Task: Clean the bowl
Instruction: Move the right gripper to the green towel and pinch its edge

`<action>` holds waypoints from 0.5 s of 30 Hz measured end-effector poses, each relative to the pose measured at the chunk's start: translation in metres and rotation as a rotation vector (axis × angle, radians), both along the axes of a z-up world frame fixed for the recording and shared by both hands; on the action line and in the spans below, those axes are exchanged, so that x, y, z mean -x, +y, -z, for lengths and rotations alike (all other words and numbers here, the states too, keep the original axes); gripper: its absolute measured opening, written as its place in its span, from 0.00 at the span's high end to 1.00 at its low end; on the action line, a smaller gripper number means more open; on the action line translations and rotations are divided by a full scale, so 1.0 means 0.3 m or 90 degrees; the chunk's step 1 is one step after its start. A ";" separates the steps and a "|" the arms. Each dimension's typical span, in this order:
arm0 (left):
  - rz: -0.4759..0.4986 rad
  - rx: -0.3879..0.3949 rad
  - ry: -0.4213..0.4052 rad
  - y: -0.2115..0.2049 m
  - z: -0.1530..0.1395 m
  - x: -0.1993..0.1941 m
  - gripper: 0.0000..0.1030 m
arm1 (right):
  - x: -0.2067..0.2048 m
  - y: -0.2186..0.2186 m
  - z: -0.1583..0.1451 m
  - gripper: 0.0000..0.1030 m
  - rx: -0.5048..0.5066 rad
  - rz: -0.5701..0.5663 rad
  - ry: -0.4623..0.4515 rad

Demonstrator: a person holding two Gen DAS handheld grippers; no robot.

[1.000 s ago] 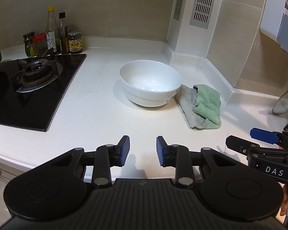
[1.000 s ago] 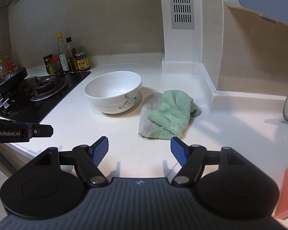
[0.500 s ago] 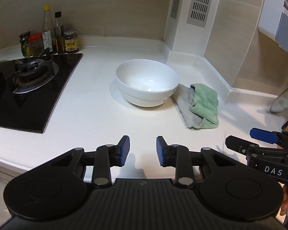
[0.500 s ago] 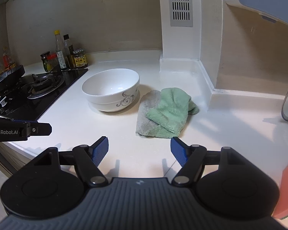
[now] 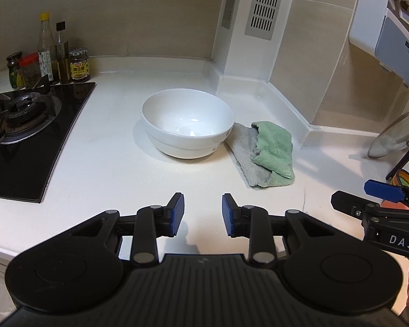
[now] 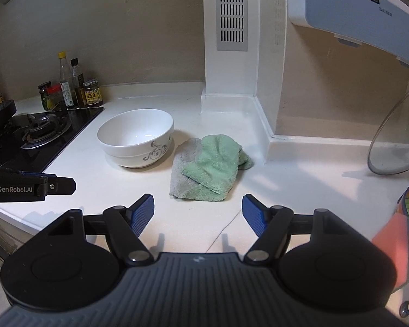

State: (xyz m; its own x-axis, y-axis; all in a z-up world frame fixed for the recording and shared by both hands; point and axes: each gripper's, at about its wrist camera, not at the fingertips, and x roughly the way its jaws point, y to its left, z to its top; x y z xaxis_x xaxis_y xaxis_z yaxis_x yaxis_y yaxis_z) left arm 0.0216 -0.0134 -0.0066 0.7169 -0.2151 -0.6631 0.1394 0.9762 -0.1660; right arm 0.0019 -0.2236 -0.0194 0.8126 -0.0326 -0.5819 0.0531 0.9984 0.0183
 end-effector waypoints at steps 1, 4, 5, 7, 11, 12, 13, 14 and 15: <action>-0.001 0.000 0.002 0.001 0.002 -0.004 0.65 | -0.004 0.001 0.000 0.34 0.002 -0.003 0.001; -0.002 -0.005 0.002 0.005 -0.002 -0.013 0.65 | -0.020 0.000 -0.001 0.35 0.004 -0.008 0.003; -0.003 -0.005 0.002 0.007 -0.004 -0.015 0.65 | -0.028 -0.002 -0.002 0.35 0.002 -0.007 0.002; 0.001 -0.006 0.004 0.009 -0.002 -0.022 0.65 | -0.040 -0.003 -0.004 0.36 0.000 -0.002 0.002; 0.015 -0.002 0.018 0.009 0.012 -0.045 0.65 | -0.059 -0.001 -0.012 0.37 -0.001 0.010 0.005; 0.018 -0.001 0.020 0.009 0.016 -0.050 0.65 | -0.064 0.000 -0.014 0.38 0.002 0.014 0.004; 0.023 0.001 0.023 0.009 0.020 -0.057 0.65 | -0.067 0.001 -0.015 0.38 0.005 0.017 0.004; 0.027 0.004 0.026 0.008 0.025 -0.064 0.65 | -0.074 0.003 -0.015 0.38 0.009 0.020 0.008; 0.032 0.005 0.029 0.007 0.030 -0.070 0.65 | -0.081 0.005 -0.014 0.38 0.013 0.022 0.012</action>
State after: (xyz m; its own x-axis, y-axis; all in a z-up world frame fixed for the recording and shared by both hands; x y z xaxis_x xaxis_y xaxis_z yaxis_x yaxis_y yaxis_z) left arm 0.0427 -0.0112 -0.0156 0.6741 -0.2556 -0.6930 0.1806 0.9668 -0.1809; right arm 0.0262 -0.2221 -0.0152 0.7994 -0.0725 -0.5964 0.0882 0.9961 -0.0028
